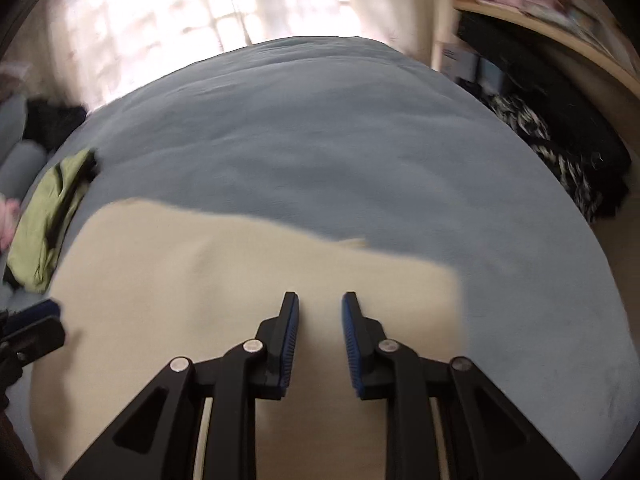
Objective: Fold large clothes
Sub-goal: 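Release the cardigan and press the folded bundle flat with both tools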
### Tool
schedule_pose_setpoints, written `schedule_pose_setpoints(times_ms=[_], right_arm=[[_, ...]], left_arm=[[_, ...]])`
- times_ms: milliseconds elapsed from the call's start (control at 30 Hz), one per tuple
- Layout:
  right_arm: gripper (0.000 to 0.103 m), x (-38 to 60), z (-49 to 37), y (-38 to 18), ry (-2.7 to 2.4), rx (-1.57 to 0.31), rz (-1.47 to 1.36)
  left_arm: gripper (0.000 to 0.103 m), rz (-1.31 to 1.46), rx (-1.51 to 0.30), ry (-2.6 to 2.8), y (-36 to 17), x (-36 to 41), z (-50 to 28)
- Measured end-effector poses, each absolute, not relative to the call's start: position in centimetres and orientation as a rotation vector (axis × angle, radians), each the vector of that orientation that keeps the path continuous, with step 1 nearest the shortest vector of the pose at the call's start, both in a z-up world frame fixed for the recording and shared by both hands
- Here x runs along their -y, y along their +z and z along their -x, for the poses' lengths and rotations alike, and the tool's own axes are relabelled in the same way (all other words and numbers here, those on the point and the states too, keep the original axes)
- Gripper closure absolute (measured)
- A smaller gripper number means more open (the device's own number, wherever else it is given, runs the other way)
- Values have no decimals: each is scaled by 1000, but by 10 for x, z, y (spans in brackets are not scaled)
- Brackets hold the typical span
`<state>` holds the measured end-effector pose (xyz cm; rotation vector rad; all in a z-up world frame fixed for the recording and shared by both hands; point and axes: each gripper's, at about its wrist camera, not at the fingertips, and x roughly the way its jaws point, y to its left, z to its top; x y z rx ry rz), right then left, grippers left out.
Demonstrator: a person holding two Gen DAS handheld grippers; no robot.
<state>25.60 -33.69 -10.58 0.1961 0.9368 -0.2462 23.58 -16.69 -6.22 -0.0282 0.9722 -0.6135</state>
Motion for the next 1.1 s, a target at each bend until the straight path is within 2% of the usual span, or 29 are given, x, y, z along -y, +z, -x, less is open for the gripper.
schedule_pose_setpoints(times_ms=[67, 100, 500, 533, 833, 1100], right_arm=[[98, 362, -247, -106, -259, -930, -254], [99, 368, -244, -105, -278, -927, -248], [98, 396, -198, -84, -324, -947, -304], [95, 393, -196, -80, -314, -947, -312], [95, 332, -149, -50, -134, -987, -313], [95, 281, -112, -70, -26, -1083, -296]], left_arm=[[83, 22, -969, -621, -65, 165, -237], [84, 22, -966, -623, -67, 164, -237], [84, -6, -988, -551, -51, 167, -221], [84, -14, -992, -548, -47, 166, -215], [80, -37, -1007, -589, -23, 154, -156], [80, -84, -1007, -627, -34, 154, -87]])
